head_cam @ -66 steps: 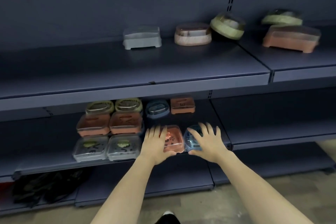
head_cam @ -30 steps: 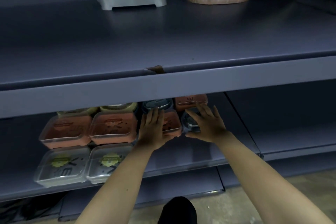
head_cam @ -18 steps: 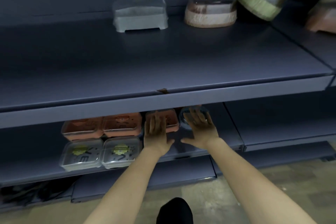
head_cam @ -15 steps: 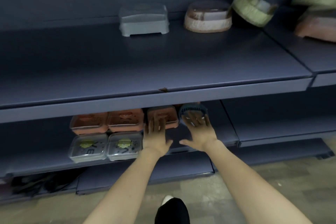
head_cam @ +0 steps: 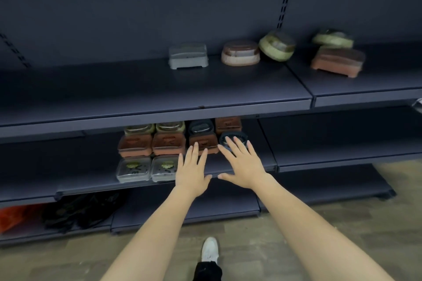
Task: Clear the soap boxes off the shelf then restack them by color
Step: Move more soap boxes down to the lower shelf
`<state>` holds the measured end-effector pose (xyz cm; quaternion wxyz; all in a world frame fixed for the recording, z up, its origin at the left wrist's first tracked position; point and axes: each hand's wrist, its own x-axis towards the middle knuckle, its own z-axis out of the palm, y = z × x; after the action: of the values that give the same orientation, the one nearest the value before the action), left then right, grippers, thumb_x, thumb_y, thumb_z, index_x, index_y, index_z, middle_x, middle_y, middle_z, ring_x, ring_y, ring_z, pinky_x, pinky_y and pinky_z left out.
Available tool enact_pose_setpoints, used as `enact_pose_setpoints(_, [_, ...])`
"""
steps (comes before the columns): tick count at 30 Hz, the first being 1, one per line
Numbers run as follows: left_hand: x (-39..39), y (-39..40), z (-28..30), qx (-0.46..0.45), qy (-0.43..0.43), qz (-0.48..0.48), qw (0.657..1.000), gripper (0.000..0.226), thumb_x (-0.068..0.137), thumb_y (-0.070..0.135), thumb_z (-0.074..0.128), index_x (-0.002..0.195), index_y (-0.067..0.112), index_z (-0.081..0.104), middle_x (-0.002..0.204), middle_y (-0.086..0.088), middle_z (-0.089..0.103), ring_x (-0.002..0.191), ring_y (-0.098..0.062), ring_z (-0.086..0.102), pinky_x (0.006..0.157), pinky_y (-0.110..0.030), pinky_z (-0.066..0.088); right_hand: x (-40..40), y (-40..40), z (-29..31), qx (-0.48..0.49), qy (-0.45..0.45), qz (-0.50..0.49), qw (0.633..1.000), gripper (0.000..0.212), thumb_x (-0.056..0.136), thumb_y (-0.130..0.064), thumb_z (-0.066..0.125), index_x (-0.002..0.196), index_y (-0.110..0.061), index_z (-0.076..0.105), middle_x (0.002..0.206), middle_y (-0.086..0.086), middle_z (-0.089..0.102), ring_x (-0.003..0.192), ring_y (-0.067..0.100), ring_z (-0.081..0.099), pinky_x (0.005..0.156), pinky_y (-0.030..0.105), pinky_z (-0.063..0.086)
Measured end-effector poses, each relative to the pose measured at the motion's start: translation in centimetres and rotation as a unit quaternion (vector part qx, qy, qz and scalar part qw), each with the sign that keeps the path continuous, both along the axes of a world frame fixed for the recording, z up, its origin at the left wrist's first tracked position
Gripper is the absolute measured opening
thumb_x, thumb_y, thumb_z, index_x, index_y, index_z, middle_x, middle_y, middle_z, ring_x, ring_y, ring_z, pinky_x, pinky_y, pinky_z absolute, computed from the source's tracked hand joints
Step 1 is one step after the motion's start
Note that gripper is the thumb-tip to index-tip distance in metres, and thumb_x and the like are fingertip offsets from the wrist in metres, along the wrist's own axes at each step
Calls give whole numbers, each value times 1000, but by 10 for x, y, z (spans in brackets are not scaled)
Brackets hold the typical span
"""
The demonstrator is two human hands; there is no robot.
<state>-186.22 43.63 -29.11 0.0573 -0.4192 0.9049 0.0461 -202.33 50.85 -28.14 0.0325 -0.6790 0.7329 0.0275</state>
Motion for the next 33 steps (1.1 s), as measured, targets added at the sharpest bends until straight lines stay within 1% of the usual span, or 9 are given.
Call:
enact_pose_setpoints(7, [4,9,48,-71,59,-53,994,72,97,38,42,151,22,-2,158,-6,-11,146,-22,-7,117,-40,-1,-5,14,45,-78,15,16,997,76,90,-61,42,151,-29,10,159,4,-1,146,25,-1,116,46,0])
enact_pose_setpoints(9, [5,8,61,-90,67,-60,992,68,97,37,42,151,22,3,158,-6,-8,146,-21,-4,117,-38,-1,-8,15,55,-107,27,26,994,73,90,-60,44,150,-27,18,158,6,10,146,26,8,116,45,5])
enact_pose_setpoints(12, [4,-1,83,-119,78,-58,988,66,97,36,42,151,21,7,159,-6,-6,146,-20,-4,117,-37,-1,-14,13,69,-156,37,30,987,68,87,-56,54,143,-22,38,152,11,31,141,31,26,114,48,16])
enact_pose_setpoints(13, [3,-4,90,-126,81,-55,987,66,97,37,41,151,20,6,159,-6,-6,146,-20,-4,117,-37,-1,-17,11,75,-159,41,28,986,68,87,-55,53,144,-21,38,152,11,30,142,31,24,114,48,15])
enact_pose_setpoints(17, [-4,-24,115,-147,85,-36,985,68,97,39,41,151,19,5,159,-7,-6,146,-22,-3,117,-39,1,-30,0,98,-144,68,15,987,69,93,-59,37,150,-26,17,159,6,7,146,25,4,116,43,2])
enact_pose_setpoints(20, [-13,-41,130,-154,89,-26,984,69,97,40,42,151,18,5,159,-8,-4,146,-24,-1,117,-40,3,-42,-14,113,-141,76,16,987,69,93,-59,37,150,-26,17,159,7,7,146,26,4,116,44,4])
enact_pose_setpoints(25, [-34,-73,147,-161,103,-11,982,70,95,35,44,151,18,6,158,-9,0,145,-24,0,117,-42,4,-66,-52,138,-161,100,28,981,65,93,-56,41,149,-26,24,158,7,12,145,28,8,115,45,5])
enact_pose_setpoints(29, [-55,-107,161,-149,114,7,982,67,94,26,44,150,16,9,158,-8,2,145,-24,2,117,-41,4,-86,-94,156,-149,96,18,984,62,95,-56,32,149,-31,18,159,4,4,146,25,-1,115,45,2])
enact_pose_setpoints(33, [-71,-147,171,-135,120,18,983,67,96,28,41,151,16,6,159,-7,-2,146,-23,-4,118,-39,-1,-109,-136,162,-80,87,-7,993,64,95,-59,25,150,-34,6,159,0,-4,146,23,-6,117,46,-3])
